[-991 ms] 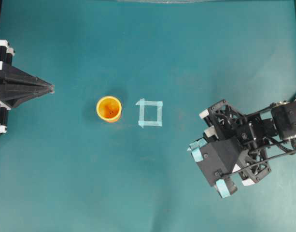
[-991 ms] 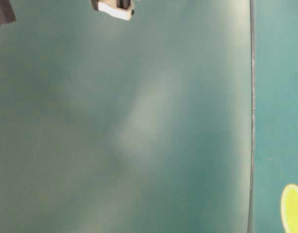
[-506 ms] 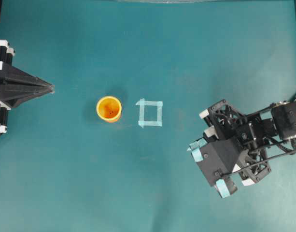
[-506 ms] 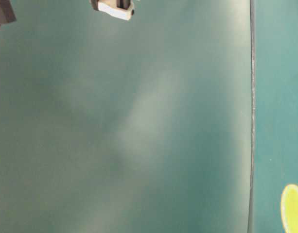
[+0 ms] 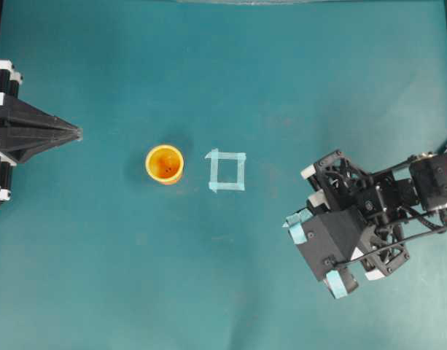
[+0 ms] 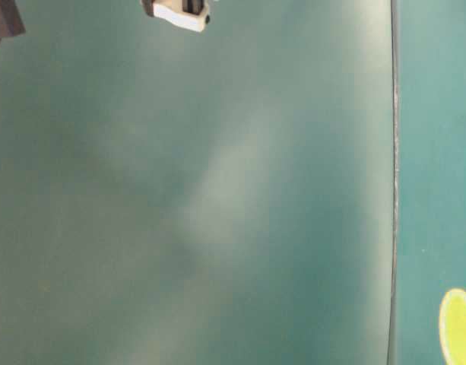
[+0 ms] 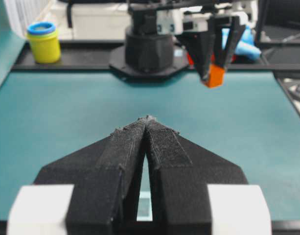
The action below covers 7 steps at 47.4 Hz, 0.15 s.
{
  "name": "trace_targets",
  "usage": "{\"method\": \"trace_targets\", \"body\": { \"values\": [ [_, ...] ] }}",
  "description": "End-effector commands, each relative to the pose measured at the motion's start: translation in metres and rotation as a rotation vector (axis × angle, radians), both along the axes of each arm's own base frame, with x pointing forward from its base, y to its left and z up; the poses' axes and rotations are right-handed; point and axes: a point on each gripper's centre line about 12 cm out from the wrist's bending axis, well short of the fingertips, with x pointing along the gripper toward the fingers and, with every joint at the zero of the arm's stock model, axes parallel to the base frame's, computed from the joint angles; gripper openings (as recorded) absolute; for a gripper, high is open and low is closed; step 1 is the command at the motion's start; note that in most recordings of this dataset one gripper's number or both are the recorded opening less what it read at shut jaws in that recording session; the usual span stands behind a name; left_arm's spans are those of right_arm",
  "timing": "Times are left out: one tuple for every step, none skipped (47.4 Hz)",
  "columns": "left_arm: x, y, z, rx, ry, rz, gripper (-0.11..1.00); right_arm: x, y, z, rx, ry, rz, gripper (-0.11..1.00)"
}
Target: Lift the orange block with right arm.
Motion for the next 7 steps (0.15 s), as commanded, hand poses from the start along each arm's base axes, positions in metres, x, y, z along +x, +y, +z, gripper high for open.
{"method": "trace_targets", "body": {
  "values": [
    [0.0029,0.0,0.011,0.003,-0.026,0.0,0.02,0.0025,0.0001,0.0192,0.016,-0.058,-0.006,0.41],
    [0.0029,0.0,0.011,0.003,-0.026,0.0,0.02,0.0025,0.0001,0.0192,0.016,-0.058,-0.006,0.41],
    [0.0026,0.0,0.0113,0.003,-0.028,0.0,0.02,0.0025,0.0001,0.0192,0.016,-0.058,-0.006,0.41],
    [0.0029,0.0,0.011,0.003,-0.026,0.0,0.02,0.0025,0.0001,0.0192,0.016,-0.058,-0.004,0.41],
    [0.0029,0.0,0.011,0.003,-0.026,0.0,0.02,0.0025,0.0001,0.0192,0.016,-0.058,-0.006,0.41],
    [0.0029,0.0,0.011,0.003,-0.026,0.0,0.02,0.0027,0.0001,0.0186,0.015,-0.056,-0.004,0.41],
    [0.003,-0.0004,0.0117,0.003,-0.028,-0.002,0.02,0.0026,-0.0004,0.0192,0.016,-0.058,-0.007,0.41]
  ]
}}
